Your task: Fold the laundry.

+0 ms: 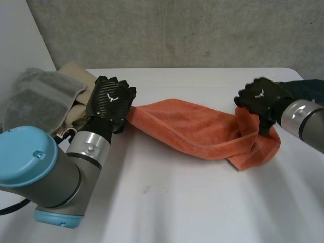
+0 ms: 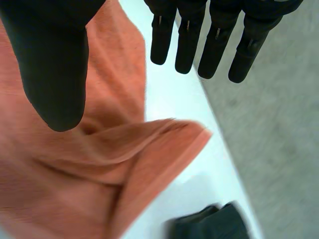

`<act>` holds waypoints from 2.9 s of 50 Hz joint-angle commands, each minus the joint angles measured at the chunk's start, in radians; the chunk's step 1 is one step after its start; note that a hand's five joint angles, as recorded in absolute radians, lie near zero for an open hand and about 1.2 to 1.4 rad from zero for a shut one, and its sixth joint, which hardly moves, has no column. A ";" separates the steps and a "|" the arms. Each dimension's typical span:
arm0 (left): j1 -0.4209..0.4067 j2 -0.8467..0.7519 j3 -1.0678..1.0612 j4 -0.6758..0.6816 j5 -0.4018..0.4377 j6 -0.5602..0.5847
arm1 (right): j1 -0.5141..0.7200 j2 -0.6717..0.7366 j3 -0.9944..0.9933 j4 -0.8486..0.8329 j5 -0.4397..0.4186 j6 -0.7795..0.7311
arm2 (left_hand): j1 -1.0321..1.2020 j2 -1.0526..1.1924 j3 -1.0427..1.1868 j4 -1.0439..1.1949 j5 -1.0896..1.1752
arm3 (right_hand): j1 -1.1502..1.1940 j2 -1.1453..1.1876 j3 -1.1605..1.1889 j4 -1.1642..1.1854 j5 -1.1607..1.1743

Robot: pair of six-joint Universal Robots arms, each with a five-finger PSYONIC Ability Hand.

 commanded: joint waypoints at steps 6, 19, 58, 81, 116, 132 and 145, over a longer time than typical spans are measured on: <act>0.000 0.005 0.002 -0.006 -0.002 0.000 | -0.030 0.299 -0.229 -0.009 -0.074 -0.373 | 0.300 0.199 0.204 0.195 0.243 | 0.016 0.021 0.025 0.036 0.055; 0.017 0.019 0.007 -0.006 -0.005 0.000 | -0.057 0.461 -0.281 -0.184 -0.096 -0.474 | 0.300 0.199 0.204 0.195 0.243 | 0.824 0.829 0.833 0.845 0.864; 0.155 0.020 0.373 -0.602 0.052 -0.034 | -0.215 -0.136 -0.192 0.439 -0.005 0.072 | 0.300 0.199 0.204 0.195 0.243 | 0.922 0.927 0.931 0.942 0.962; 0.193 -0.269 0.871 0.157 0.038 0.023 | -0.073 -0.025 -0.390 -0.618 0.294 0.282 | 0.300 0.199 0.204 0.195 0.243 | 0.922 0.927 0.931 0.942 0.962; 0.093 0.047 0.156 0.125 0.049 -0.035 | 0.045 0.106 0.120 -0.285 0.164 0.734 | 0.300 0.199 0.204 0.195 0.243 | -0.300 -0.294 -0.291 -0.279 -0.260; -0.028 0.367 0.170 -0.058 0.053 -0.039 | 0.349 0.210 -0.030 -0.446 0.223 1.213 | 0.300 0.199 0.204 0.195 0.243 | -0.300 -0.294 -0.291 -0.279 -0.260; -0.049 0.475 0.157 -0.070 0.057 -0.035 | 0.352 0.379 -0.128 -0.408 0.369 1.048 | 0.300 0.199 0.204 0.195 0.243 | -0.298 -0.293 -0.290 -0.278 -0.259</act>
